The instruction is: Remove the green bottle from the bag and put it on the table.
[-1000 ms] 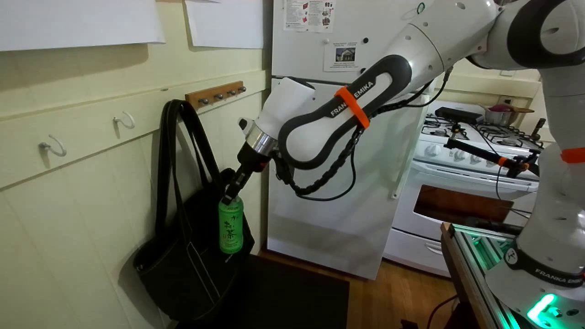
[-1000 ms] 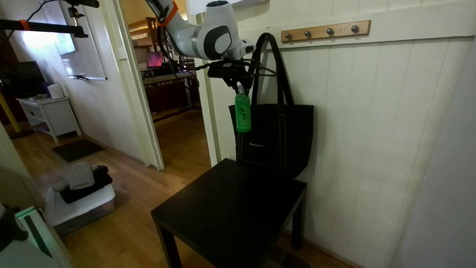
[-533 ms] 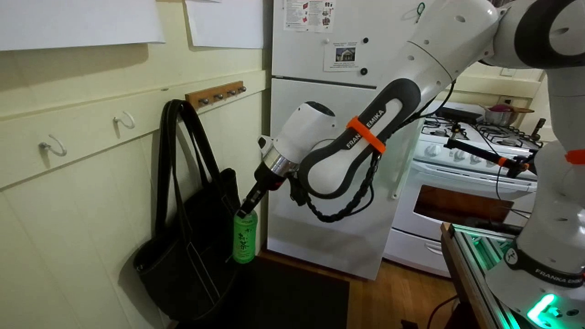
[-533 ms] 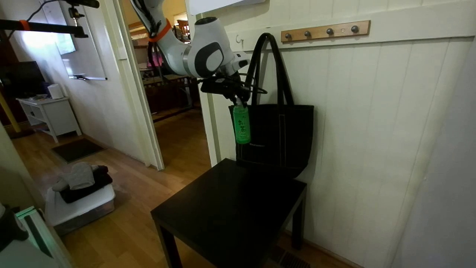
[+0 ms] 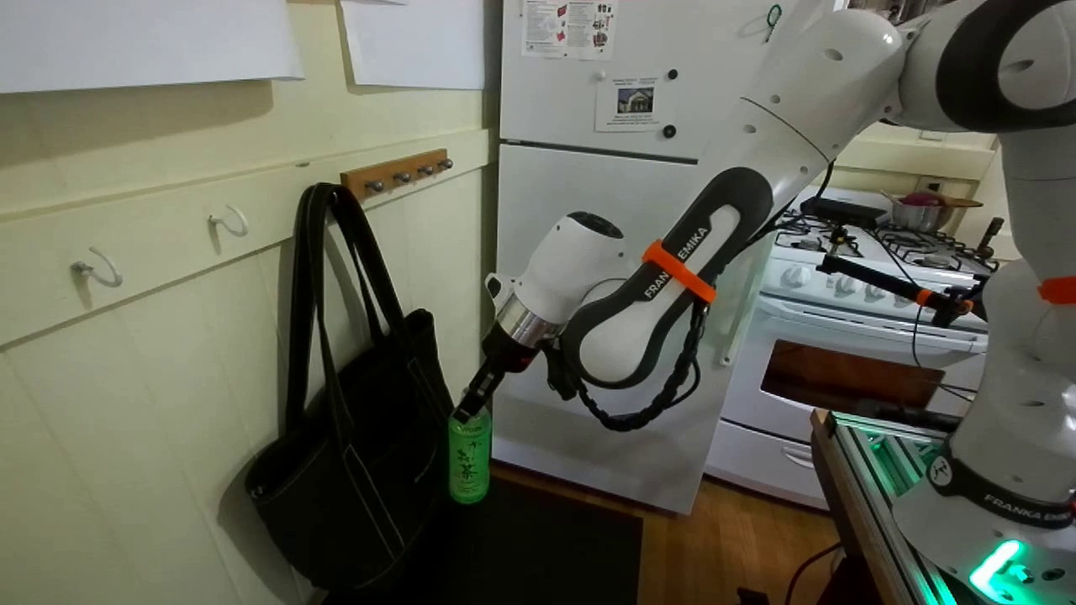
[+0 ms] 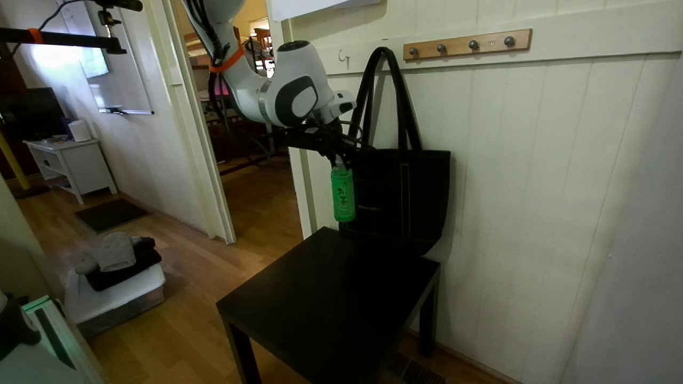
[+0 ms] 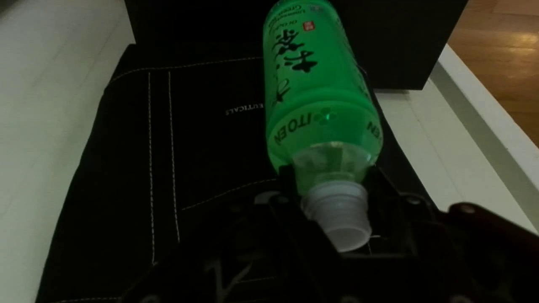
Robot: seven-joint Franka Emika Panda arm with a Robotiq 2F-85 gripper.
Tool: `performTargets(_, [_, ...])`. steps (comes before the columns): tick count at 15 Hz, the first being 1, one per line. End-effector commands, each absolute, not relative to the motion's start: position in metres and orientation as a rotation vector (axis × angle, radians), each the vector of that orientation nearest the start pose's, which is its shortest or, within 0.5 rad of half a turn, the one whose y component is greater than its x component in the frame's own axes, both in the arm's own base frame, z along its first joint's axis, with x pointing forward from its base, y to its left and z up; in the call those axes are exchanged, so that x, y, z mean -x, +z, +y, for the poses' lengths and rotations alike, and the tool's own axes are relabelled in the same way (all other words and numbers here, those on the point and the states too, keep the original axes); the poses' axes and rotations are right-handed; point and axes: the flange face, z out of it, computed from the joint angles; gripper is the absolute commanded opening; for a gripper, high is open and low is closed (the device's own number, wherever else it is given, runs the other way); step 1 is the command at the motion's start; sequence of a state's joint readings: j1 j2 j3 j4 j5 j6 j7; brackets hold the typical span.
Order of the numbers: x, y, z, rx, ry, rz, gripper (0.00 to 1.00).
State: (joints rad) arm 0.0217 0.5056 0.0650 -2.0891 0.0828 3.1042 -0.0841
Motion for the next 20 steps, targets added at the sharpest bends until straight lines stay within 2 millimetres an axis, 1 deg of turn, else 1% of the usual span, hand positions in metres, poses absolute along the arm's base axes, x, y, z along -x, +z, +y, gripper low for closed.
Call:
performTargets(1, [-0.621,0.228,0.044,2.995,-0.766,-0.107,0.18])
performTargets(2, [-0.620,0.223,0.043,2.999,-0.755,-0.107,0.43])
performTargets(8, [-0.621,0.227,0.043,2.996,-0.766,-0.110,0.43])
performTargets(9, [-0.621,0.227,0.043,2.996,-0.766,-0.110,0.18])
performTargets(11, [-0.620,0.213,0.042,2.986,-0.750,-0.081,0.18])
performTargets(16, [-0.608,0.179,0.043,2.984,-0.724,-0.069,0.18])
performTargets(18, [-0.602,0.167,0.045,2.970,-0.754,-0.072,0.18])
performTargets(20, [-0.593,0.158,0.053,2.949,-0.801,-0.094,0.18])
